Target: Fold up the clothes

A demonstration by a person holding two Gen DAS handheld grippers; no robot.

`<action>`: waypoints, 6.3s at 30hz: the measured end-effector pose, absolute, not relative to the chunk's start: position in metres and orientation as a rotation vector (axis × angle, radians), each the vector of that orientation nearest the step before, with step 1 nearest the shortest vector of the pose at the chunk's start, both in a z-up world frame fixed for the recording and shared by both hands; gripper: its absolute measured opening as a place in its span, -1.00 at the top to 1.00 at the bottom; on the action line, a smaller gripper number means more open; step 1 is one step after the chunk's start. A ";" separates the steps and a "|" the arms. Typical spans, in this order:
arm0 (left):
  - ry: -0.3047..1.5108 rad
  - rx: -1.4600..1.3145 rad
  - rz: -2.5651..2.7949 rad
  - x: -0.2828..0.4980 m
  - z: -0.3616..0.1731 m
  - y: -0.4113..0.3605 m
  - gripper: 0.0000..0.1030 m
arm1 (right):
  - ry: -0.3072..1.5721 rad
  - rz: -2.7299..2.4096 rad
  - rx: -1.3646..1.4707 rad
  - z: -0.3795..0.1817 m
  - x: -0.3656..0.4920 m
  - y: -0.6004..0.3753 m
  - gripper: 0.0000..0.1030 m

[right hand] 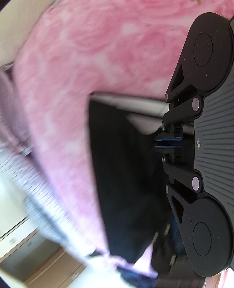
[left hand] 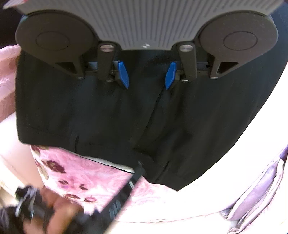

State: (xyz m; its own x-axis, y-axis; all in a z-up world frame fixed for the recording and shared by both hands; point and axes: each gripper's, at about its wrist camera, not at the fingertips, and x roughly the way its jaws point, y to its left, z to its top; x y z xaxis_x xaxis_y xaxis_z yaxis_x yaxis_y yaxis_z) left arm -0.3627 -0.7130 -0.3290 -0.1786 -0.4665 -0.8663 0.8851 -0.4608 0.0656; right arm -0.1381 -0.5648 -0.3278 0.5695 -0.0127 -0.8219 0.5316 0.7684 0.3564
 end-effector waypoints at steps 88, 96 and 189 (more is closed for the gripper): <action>0.857 0.530 -0.716 -0.215 -0.064 -0.265 -0.94 | 0.997 -0.547 0.370 -0.096 -0.186 -0.193 -0.77; 0.868 0.537 -0.689 -0.212 -0.067 -0.259 -0.94 | 1.011 -0.543 0.376 -0.104 -0.182 -0.197 -0.77; 0.440 1.712 -1.069 0.139 -0.154 -0.441 0.94 | 1.312 0.087 -0.790 -0.219 -0.056 -0.353 0.90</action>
